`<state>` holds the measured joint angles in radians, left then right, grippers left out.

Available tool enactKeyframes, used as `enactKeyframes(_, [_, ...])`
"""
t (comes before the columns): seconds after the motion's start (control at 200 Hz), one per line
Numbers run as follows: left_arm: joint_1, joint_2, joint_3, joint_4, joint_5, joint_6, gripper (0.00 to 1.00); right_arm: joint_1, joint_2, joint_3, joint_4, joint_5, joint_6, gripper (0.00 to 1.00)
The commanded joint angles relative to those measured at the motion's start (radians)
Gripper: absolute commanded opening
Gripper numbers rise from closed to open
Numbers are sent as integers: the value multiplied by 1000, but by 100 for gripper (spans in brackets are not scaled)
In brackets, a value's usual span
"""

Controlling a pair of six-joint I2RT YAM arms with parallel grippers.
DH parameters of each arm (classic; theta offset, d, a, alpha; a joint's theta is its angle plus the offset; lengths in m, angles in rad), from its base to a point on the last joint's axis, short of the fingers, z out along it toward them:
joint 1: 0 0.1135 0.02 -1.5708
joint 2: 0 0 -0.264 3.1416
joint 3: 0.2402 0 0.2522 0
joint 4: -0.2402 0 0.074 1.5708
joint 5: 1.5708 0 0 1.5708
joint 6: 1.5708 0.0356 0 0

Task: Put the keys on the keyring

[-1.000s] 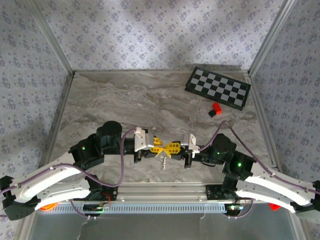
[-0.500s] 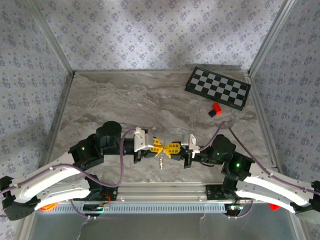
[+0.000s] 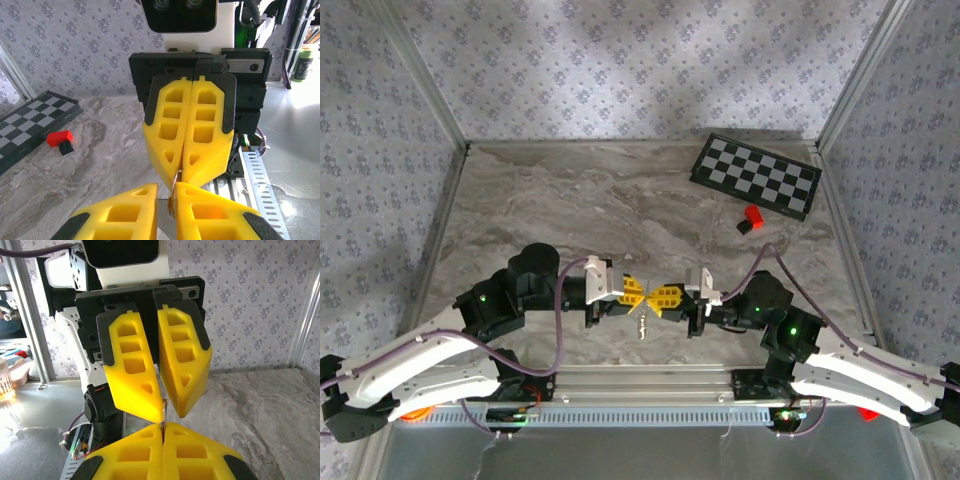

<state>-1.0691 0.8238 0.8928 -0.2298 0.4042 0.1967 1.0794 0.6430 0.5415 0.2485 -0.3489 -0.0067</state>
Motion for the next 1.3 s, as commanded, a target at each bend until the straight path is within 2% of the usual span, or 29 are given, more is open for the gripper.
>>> enactKeyframes(0.0, [-6,-24,-7,39,14,-10,17,-4,-16,0,63,-22,19,0])
enactKeyframes(0.73, [-6,-7,1,37,50,-3,15,-10,-16,-9,97,-32,31,0])
enactKeyframes(0.925, [-6,-3,3,41,57,-2,9,-12,-19,-4,87,-32,27,0])
enactKeyframes(1.074, [-6,-8,8,37,60,-2,0,-14,-17,-3,82,-30,27,0])
enactKeyframes(1.244, [-5,-11,8,29,52,2,0,-16,-19,-3,78,-14,31,0])
enactKeyframes(1.294, [-5,-11,12,23,39,4,0,-17,-25,-4,71,-4,32,7])
